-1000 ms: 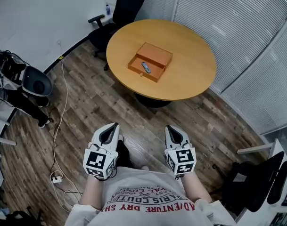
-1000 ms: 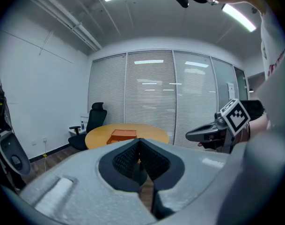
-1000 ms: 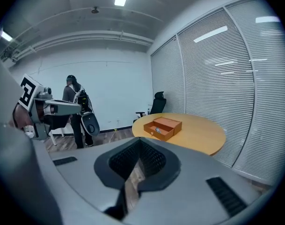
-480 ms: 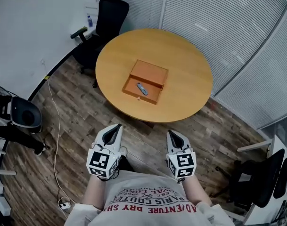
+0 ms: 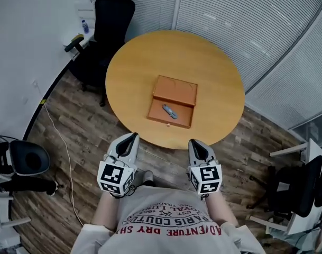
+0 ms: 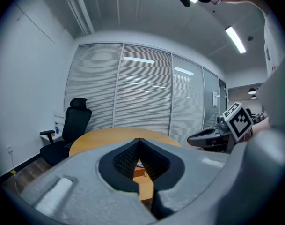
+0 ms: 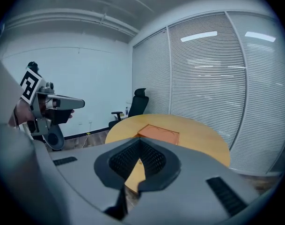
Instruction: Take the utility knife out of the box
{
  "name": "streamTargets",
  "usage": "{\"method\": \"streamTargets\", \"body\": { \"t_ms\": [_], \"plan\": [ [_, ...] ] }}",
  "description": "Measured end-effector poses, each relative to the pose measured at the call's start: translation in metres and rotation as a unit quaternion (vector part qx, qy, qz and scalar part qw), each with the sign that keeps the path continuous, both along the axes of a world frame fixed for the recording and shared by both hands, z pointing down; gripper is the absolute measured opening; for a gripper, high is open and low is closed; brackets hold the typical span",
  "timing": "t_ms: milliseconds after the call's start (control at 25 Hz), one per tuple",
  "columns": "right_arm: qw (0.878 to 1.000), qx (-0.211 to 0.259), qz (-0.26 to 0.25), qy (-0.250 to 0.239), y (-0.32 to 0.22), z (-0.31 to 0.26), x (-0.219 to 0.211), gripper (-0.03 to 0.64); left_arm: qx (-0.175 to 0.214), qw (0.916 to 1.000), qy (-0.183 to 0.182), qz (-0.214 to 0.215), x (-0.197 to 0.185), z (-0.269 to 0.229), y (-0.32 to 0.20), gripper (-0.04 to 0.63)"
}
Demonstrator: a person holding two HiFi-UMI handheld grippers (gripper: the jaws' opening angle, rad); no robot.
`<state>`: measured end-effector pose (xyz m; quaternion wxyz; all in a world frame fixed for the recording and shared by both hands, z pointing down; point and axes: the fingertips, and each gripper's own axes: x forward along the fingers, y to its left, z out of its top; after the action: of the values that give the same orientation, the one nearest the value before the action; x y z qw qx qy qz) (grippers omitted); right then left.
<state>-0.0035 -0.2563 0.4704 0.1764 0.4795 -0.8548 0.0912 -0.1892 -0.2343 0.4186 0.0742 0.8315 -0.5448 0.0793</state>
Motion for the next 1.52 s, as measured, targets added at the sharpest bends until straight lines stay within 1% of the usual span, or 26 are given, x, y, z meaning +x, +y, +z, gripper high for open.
{"method": "streamTargets", "body": {
  "t_ms": [160,320,640,960,1120,1240,1400,1520],
  "plan": [
    [1.000,-0.003,0.013,0.009,-0.020,0.004,-0.026,0.008,-0.004,0.9997,0.003,0.024,-0.025,0.006,-0.026,-0.005],
    [1.000,-0.019,0.022,0.012,-0.035,0.010,-0.040,0.008,-0.006,0.9991,0.004,0.041,-0.035,0.010,-0.046,-0.005],
    [0.999,-0.039,0.023,0.019,-0.075,0.028,-0.057,0.008,-0.027,0.9984,0.016,0.046,-0.048,0.030,-0.083,-0.005],
    [0.998,-0.054,-0.008,0.014,-0.143,0.034,-0.062,0.008,-0.028,0.9988,0.007,0.040,-0.044,0.032,-0.139,-0.005],
    [0.996,-0.083,-0.028,0.011,-0.171,0.047,-0.071,0.008,-0.040,0.9987,0.004,0.032,-0.044,0.040,-0.164,-0.005],
    [0.992,-0.116,-0.051,0.022,-0.186,0.065,-0.077,0.008,-0.051,0.9983,0.003,0.027,-0.041,0.050,-0.183,-0.005],
    [0.980,-0.174,-0.088,0.050,-0.195,0.100,-0.080,0.008,-0.070,0.9974,0.002,0.019,-0.038,0.065,-0.200,-0.005],
    [0.971,-0.200,-0.105,0.073,-0.201,0.122,-0.083,0.008,-0.084,0.9964,0.004,0.013,-0.040,0.075,-0.209,-0.005]
  ]
}}
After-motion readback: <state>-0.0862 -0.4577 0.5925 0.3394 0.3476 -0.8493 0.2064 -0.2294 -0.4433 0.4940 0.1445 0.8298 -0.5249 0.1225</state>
